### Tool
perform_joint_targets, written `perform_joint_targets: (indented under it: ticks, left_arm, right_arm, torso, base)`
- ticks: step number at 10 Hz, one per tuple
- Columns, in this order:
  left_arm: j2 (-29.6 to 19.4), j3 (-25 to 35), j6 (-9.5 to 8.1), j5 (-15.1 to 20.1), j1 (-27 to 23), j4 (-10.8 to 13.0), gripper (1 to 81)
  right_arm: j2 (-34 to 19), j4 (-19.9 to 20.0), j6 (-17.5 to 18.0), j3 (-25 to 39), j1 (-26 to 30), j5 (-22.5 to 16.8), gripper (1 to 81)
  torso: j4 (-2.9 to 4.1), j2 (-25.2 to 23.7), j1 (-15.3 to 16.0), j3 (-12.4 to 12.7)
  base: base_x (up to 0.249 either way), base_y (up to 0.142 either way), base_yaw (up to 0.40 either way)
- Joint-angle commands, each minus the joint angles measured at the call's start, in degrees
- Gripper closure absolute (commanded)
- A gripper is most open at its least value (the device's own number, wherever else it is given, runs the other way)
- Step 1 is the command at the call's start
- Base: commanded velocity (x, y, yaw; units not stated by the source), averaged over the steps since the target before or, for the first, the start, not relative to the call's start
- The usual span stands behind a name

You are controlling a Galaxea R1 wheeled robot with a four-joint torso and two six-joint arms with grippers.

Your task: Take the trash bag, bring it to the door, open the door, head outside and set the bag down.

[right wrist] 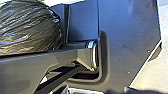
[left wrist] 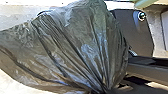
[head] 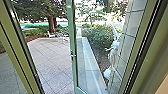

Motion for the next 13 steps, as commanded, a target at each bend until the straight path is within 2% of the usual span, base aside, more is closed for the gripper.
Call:
perform_joint_targets:
  ticks: [1,8,9,10,11,13]
  left_arm:
    - [0.0,0.1,0.18,3.4,-2.0,0.4,81.1]
    - [0.0,0.1,0.18,3.4,-2.0,0.4,81.1]
    - [0.0,0.1,0.18,3.5,-2.0,0.4,81.1]
    - [0.0,0.1,0.18,3.5,-2.0,0.4,81.1]
    - [0.0,0.1,0.18,3.5,-2.0,0.4,81.1]
    - [0.0,0.1,0.18,3.5,-2.0,0.4,81.1]
  right_arm:
    - [0.9,-0.1,-0.5,0.5,1.8,-3.9,1.0]
    - [0.9,-0.2,-0.5,0.4,1.6,-3.9,1.0]
    - [0.9,-0.3,-0.5,0.4,1.6,-3.9,1.0]
    - [0.9,-0.3,-0.6,0.4,1.5,-3.9,1.0]
    - [0.9,-0.3,-0.6,0.4,1.6,-3.9,1.0]
    - [0.9,-0.3,-0.6,0.4,1.6,-3.9,1.0]
  torso:
    - [0.00,0.0,0.0,0.0]
    - [0.00,-0.1,-0.1,0.0]
    - [0.00,-0.1,-0.1,5.6]
    - [0.00,-0.1,-0.1,5.9]
    - [0.00,-0.1,-0.1,1.2]
    - [0.00,-0.1,-0.1,3.4]
  base:
    - [0.066,0.000,0.000]
    - [0.098,0.000,0.000]
    - [0.109,0.000,0.000]
    - [0.108,0.000,0.000]
    - [0.108,0.000,0.000]
    - [0.108,0.000,0.000]
